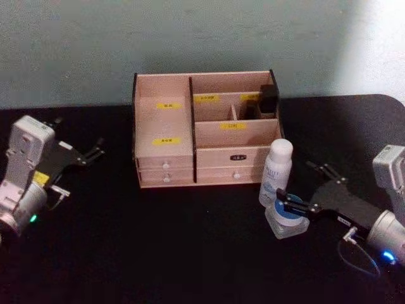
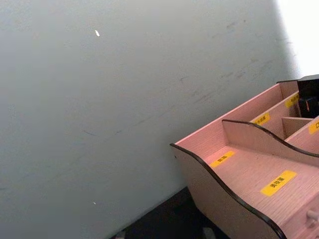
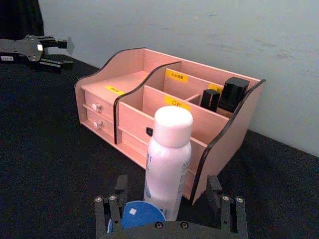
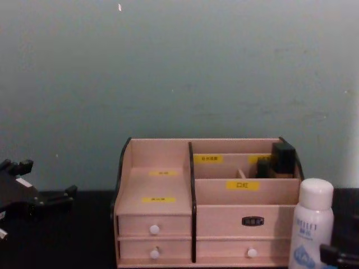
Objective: Pick up the facial cleanser and watermelon frost from the table and place them into the tiered storage box.
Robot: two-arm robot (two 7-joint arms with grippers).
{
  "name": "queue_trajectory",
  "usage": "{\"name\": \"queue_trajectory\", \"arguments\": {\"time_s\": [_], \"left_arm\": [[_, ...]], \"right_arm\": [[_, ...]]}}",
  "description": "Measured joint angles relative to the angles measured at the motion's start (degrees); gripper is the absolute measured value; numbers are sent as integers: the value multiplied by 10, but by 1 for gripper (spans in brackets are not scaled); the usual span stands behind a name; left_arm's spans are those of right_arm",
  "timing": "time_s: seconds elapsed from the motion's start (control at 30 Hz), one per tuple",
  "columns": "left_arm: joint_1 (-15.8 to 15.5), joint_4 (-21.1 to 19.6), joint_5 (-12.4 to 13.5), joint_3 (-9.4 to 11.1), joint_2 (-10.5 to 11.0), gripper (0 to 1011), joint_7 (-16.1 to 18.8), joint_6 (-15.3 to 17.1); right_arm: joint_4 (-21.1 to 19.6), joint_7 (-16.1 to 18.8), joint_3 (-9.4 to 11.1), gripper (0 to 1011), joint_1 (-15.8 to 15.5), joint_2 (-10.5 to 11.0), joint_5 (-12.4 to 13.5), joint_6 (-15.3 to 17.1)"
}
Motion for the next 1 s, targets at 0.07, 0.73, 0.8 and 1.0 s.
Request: {"name": "queue_trajectory", "arguments": {"time_s": [0.07,0.73,0.8,1.0], "left_arm": [[0,0,0,0,0,1001,0,0],[0,0,0,0,0,1001,0,0],[0,0,0,0,0,1001,0,0],[0,0,0,0,0,1001,0,0]], "right_arm": [[6,4,-1,1003,5,-4,-2,0],[71,49,-7,1003,59,-46,-20,-11],[76,51,-8,1003,63,-48,-20,-11],[91,63,-13,1003,77,-55,-21,-13]]}}
